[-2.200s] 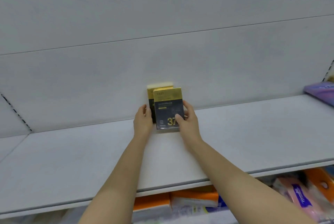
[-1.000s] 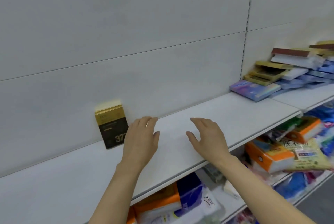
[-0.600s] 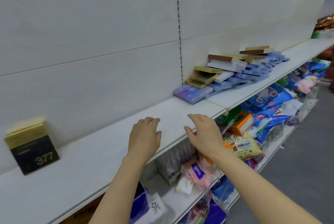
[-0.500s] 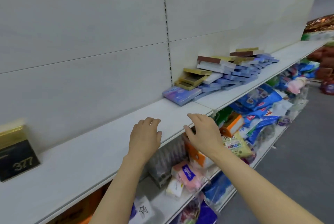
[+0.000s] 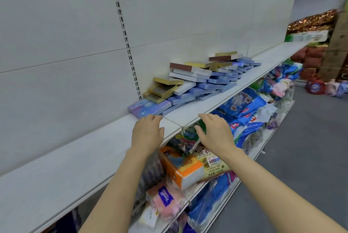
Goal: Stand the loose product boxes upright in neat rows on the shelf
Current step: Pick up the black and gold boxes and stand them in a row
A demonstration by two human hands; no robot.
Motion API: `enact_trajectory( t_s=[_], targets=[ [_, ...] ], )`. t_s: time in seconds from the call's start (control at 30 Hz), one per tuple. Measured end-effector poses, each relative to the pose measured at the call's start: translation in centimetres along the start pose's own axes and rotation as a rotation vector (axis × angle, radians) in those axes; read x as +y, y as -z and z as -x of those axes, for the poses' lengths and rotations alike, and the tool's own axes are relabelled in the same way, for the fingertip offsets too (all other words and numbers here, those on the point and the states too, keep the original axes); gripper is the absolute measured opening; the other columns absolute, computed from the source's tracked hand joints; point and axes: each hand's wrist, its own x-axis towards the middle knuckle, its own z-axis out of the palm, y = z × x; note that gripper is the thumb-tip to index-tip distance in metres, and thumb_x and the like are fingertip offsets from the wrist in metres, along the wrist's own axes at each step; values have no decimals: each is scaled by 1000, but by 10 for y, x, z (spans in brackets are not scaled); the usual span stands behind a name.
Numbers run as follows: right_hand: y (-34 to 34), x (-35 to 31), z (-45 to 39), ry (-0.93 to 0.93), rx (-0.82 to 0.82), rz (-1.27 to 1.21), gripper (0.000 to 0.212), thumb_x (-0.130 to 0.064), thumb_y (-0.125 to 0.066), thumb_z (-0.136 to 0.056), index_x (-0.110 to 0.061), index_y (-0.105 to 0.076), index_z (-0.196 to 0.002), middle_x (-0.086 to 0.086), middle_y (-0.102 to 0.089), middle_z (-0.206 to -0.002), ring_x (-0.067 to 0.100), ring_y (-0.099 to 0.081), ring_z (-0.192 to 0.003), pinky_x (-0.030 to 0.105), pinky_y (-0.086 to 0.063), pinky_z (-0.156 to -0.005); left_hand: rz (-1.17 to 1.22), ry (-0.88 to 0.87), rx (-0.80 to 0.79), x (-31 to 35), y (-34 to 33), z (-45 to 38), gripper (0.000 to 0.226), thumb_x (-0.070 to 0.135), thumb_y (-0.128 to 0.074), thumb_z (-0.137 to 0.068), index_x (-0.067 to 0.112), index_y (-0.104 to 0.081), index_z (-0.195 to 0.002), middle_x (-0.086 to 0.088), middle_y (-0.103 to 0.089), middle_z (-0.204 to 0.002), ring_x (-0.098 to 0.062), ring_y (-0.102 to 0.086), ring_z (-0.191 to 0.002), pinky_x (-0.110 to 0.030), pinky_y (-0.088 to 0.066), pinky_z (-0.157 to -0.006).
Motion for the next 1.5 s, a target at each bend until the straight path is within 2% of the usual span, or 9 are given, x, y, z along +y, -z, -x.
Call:
enact_trajectory(
  t_s=[0.23,0.4,0.6,0.8,0.97,1.03,1.17,1.33,1.5],
  targets=[
    [-24,61,-51,-27,-15,10,41,-27,-62,-91,-5,-61,-126,9,-67,-115,30,-61,-107,43,-49,-92,51,8,22,16,-34,-81,39,27,-52,-96,20,-57,-134,-3,-60,-130,-27,-55,-114,-40,-49,-85],
    [-38,104,-94,-28,-12,33,36,-24,-67,-88,-3,-64,-117,12,-69,-105,34,-63,-98,46,-52,-85,149,95,62,25,-48,-143,33,25,-50,-99,18,-58,-129,-4,-59,-127,-26,-55,-111,-40,-50,-80],
    [-52,148,-130,-29,19,-3,40,-23,-68,-87,-3,-64,-122,11,-69,-112,32,-64,-103,44,-53,-87,438,359,181,29,-60,-204,28,24,-47,-98,11,-59,-120,-6,-65,-113,-20,-55,-91,-33,-42,-75],
    [-66,198,-170,62,37,-28,35,-17,-75,-79,-3,-67,-111,11,-71,-99,32,-67,-90,41,-56,-76,689,742,167,31,-67,-265,46,37,-48,-99,0,-54,-126,-17,-62,-122,-36,-62,-107,-43,-49,-95],
    [-69,247,-206,125,-46,-48,35,-19,-72,-82,-5,-66,-114,8,-70,-98,30,-66,-88,39,-55,-74,912,968,235,30,-73,-301,24,22,-73,-83,2,-63,-92,-20,-67,-104,-33,-64,-91,-36,-51,-74],
    [-68,266,-224,139,-89,-60,35,-20,-67,-86,-6,-64,-118,8,-69,-104,30,-64,-94,39,-53,-77,948,1046,279,30,-75,-307,20,16,-73,-84,2,-61,-91,-21,-66,-107,-35,-64,-97,-41,-54,-83],
    [-71,285,-276,36,-184,-210,38,-30,-52,-98,-8,-57,-128,7,-62,-122,26,-53,-117,37,-45,-92,1060,1111,482,34,-75,-297,13,9,-67,-89,5,-63,-100,-20,-67,-114,-35,-65,-102,-55,-54,-91],
    [-81,260,-354,-88,-217,-317,57,-52,-47,-95,-8,-52,-131,12,-55,-128,31,-45,-121,41,-42,-94,1046,1047,696,59,-61,-265,23,8,-63,-93,11,-63,-116,-10,-67,-101,-25,-63,-86,-39,-52,-83],
    [-91,234,-397,-134,-569,-191,79,-81,-40,-78,-17,-58,-121,8,-61,-116,29,-56,-102,40,-51,-84,1054,1000,778,78,-49,-248,34,3,-61,-94,6,-57,-127,-6,-65,-94,-10,-55,-67,-25,-42,-61]
  ],
)
